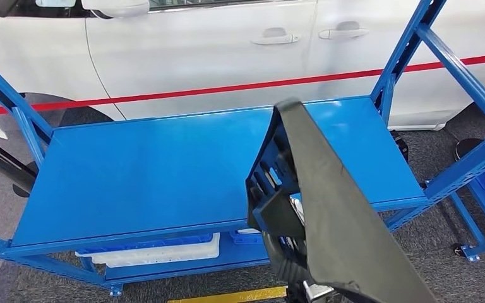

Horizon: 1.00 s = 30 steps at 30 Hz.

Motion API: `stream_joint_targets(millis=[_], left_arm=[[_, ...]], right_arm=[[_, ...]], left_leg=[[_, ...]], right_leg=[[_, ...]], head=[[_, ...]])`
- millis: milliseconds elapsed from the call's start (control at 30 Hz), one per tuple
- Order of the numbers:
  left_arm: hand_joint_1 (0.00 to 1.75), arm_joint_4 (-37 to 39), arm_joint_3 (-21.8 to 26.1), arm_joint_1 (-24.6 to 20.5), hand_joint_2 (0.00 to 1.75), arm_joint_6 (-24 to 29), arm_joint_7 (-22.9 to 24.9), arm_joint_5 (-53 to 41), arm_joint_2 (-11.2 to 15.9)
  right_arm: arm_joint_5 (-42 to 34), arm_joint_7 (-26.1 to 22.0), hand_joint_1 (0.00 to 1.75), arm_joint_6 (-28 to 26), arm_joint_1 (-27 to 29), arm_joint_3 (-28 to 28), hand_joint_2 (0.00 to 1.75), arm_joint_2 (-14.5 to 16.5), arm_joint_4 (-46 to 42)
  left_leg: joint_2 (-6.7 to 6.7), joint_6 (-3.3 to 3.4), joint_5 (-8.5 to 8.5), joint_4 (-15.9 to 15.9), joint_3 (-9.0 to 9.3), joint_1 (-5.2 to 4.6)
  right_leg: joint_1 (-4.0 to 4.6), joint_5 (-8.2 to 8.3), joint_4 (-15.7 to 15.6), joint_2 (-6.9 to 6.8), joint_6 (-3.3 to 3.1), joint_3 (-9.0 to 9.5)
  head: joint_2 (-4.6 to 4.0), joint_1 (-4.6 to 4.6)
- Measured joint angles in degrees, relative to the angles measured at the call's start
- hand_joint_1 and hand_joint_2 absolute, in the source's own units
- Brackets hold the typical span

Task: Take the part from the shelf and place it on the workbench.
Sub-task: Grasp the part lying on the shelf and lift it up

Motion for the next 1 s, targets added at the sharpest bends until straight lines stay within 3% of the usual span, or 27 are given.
stream_joint_targets(millis=[33, 67, 167, 200, 300, 367, 467, 500, 533, 567, 600, 667, 700, 733, 800, 867, 933, 1000], left_arm=[[0.00, 0.0, 0.1, 0.0, 1.75, 0.0, 0.1, -0.1, 0.0], [0.00, 0.0, 0.2, 0.0, 1.75, 0.0, 0.1, -0.2, 0.0], [0.00, 0.0, 0.5, -0.3, 1.75, 0.1, 0.2, -0.2, 0.0], [0.00, 0.0, 0.6, -0.3, 1.75, 0.1, 0.2, -0.2, 0.0], [0.00, 0.0, 0.9, -0.4, 1.75, 0.1, 0.5, -0.3, -0.1], [0.00, 0.0, 1.0, -0.4, 1.75, 0.1, 0.9, -0.6, -0.2], [0.00, 0.0, 1.0, -0.5, 1.75, 0.1, 1.4, -1.1, -0.2], [0.00, 0.0, 1.0, -0.5, 1.75, 0.1, 1.5, -1.2, -0.2], [0.00, 0.0, 1.0, -0.5, 1.75, 0.1, 1.6, -1.4, -0.2], [0.00, 0.0, 1.0, -0.5, 1.75, 0.1, 1.6, -1.5, -0.2], [0.00, 0.0, 1.0, -0.5, 1.75, 0.1, 1.7, -1.7, -0.2], [0.00, 0.0, 1.0, -0.5, 1.75, 0.1, 1.8, -2.0, -0.3], [0.00, 0.0, 1.0, -0.5, 1.75, 0.1, 1.9, -2.1, -0.3], [0.00, 0.0, 1.0, -0.5, 1.75, 0.1, 1.9, -2.2, -0.3], [0.00, 0.0, 1.0, -0.5, 1.75, 0.1, 2.0, -2.4, -0.2], [0.00, 0.0, 1.0, -0.4, 1.75, 0.1, 2.1, -2.5, -0.2], [0.00, 0.0, 1.0, -0.4, 1.75, 0.1, 2.1, -2.5, -0.2], [0.00, 0.0, 1.0, -0.4, 1.75, 0.1, 2.2, -2.7, -0.3]], right_arm=[[0.0, -0.3, 1.75, 0.0, 0.6, -0.1, 1.75, 0.0, 0.0], [0.0, -0.4, 1.75, 0.1, 1.1, -0.2, 1.75, 0.0, 0.0], [0.0, -0.6, 1.75, 0.1, 1.8, -0.4, 1.75, 0.0, -0.4], [0.0, -0.6, 1.75, 0.1, 2.0, -0.5, 1.75, 0.0, -0.5], [0.2, -0.7, 1.75, 0.1, 2.3, -0.7, 1.75, 0.0, -0.7], [0.5, -1.1, 1.75, 0.2, 2.6, -0.8, 1.75, 0.0, -0.8], [1.1, -1.9, 1.75, 0.1, 3.2, -0.9, 1.75, -0.1, -0.8], [1.3, -2.1, 1.75, 0.0, 3.5, -0.9, 1.75, -0.2, -0.8], [1.4, -2.4, 1.75, -0.1, 3.8, -0.9, 1.75, -0.2, -0.8], [1.5, -2.6, 1.75, -0.2, 4.0, -0.9, 1.75, -0.3, -0.8], [1.6, -2.8, 1.75, -0.3, 4.2, -0.9, 1.75, -0.4, -0.8], [1.9, -3.0, 1.75, -0.7, 4.4, -0.9, 1.75, -0.5, -0.8], [1.9, -3.0, 1.75, -0.9, 4.6, -0.9, 1.75, -0.5, -0.8], [2.0, -3.1, 1.75, -1.1, 4.7, -0.8, 1.75, -0.5, -0.9], [2.1, -3.1, 1.75, -1.2, 5.0, -0.8, 1.75, -0.6, -0.9], [2.1, -3.1, 1.75, -1.2, 5.2, -0.7, 1.75, -0.6, -1.0], [2.1, -3.2, 1.75, -1.2, 5.2, -0.6, 1.75, -0.6, -1.0], [2.2, -3.2, 1.75, -1.3, 5.3, -0.6, 1.75, -0.7, -1.0]], left_leg=[[0.00, 0.05, 0.42, 0.0, 0.42, -0.01], [0.00, 0.20, 1.80, -2.4, 2.00, -0.02], [-0.02, 1.06, 5.88, -13.7, 8.28, -0.30], [-0.04, 1.35, 6.29, -15.4, 9.06, -0.48], [0.05, 2.24, 7.29, -16.2, 8.75, -0.69], [0.31, 3.04, 8.53, -16.8, 8.10, -0.38], [0.59, 3.56, 10.08, -16.9, 6.30, -0.28], [0.64, 3.50, 10.48, -16.8, 5.65, -0.30], [0.69, 3.40, 10.86, -16.7, 5.00, -0.29], [0.72, 3.26, 11.18, -16.5, 4.41, -0.25], [0.72, 3.05, 11.47, -16.3, 3.85, -0.21], [0.68, 2.50, 11.94, -15.8, 3.04, -0.18], [0.65, 2.12, 12.23, -15.7, 2.85, -0.21], [0.61, 1.73, 12.55, -15.6, 2.73, -0.26], [0.55, 0.88, 13.36, -15.9, 2.59, -0.26], [0.47, 0.25, 12.27, -15.0, 1.96, -0.08], [0.44, -0.03, 7.29, -10.5, 0.37, 0.06], [0.45, -0.13, 2.18, -3.2, -1.34, 0.04]], right_leg=[[0.07, 0.05, 0.1, -0.01, -0.03, -0.18], [0.12, 0.11, 0.3, 0.02, -0.03, -0.33], [0.29, 0.38, 0.8, 0.08, 0.35, -0.62], [0.31, 0.54, 0.9, 0.07, 0.63, -0.69], [0.12, 1.18, 0.9, 0.14, 1.78, -0.91], [0.05, -1.03, 2.7, 0.32, 2.46, -1.93], [-0.38, -8.47, 12.1, 0.38, 3.29, -5.04], [-0.55, -9.76, 14.9, 0.36, 3.53, -5.54], [-0.73, -9.92, 16.1, 0.32, 3.73, -5.22], [-0.91, -9.07, 15.3, 0.28, 3.86, -3.87], [-1.09, -7.62, 12.5, 0.23, 3.94, -1.51], [-1.20, -5.58, 4.1, 0.23, 3.80, 4.27], [-1.08, -5.13, 1.2, 0.30, 3.51, 6.12], [-0.91, -5.14, -0.5, 0.38, 3.16, 6.98], [-0.65, -4.63, -0.8, 0.47, 2.20, 6.53], [-0.71, -3.72, -1.0, 0.28, 1.09, 5.64], [-0.69, -2.55, -1.1, 0.08, 0.19, 4.38], [-0.31, -1.36, -1.0, 0.04, -0.19, 2.80]], head=[[0.00, -0.01], [0.00, -0.01], [0.01, 0.04], [0.01, 0.05], [-0.01, 0.03], [-0.01, 0.21], [0.00, 0.60], [0.00, 0.61], [0.00, 0.62], [-0.01, 0.63], [-0.01, 0.63], [0.00, 0.64], [0.00, 0.61], [0.00, 0.59], [0.00, 0.49], [0.00, 0.35], [0.00, 0.14], [0.00, 0.01]])
